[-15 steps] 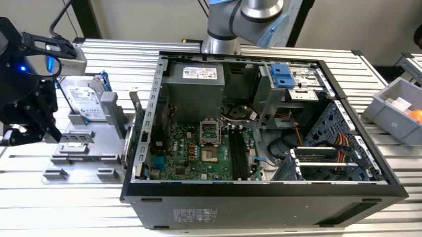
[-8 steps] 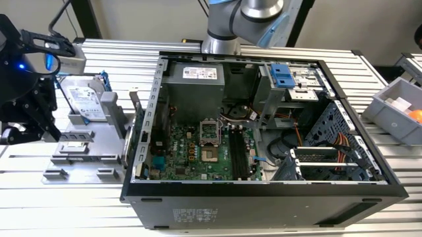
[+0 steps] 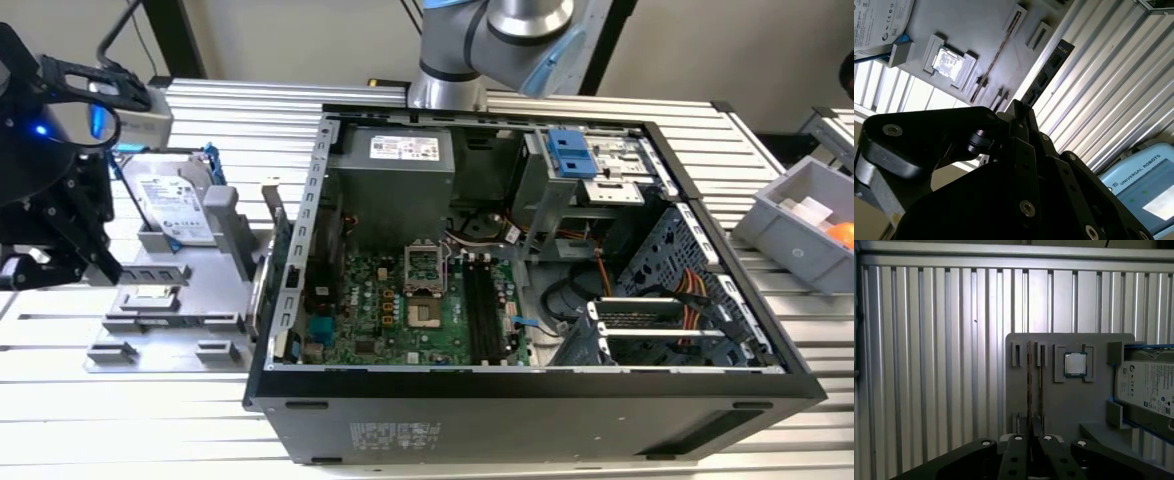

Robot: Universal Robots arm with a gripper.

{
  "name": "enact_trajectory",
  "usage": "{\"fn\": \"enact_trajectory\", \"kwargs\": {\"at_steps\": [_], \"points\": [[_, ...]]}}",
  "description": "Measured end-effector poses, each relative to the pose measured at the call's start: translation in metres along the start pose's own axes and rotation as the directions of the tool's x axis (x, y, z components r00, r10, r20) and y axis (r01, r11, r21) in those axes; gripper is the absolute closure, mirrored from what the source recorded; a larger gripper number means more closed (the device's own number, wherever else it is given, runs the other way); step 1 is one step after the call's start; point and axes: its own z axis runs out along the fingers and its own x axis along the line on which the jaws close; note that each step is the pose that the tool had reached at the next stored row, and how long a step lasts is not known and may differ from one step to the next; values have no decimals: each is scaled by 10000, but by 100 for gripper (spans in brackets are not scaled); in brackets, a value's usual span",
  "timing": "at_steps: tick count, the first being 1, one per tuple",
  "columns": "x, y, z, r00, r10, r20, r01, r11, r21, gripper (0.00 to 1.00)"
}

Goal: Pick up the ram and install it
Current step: 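Pick up the ram and move it above insertion slot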

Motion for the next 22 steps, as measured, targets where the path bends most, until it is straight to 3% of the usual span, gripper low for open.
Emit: {"fn": "enact_trajectory", "kwargs": {"at_steps": [22], "points": [[-16, 2, -168, 10000, 0, -10, 0, 10000, 2, 100]]}}
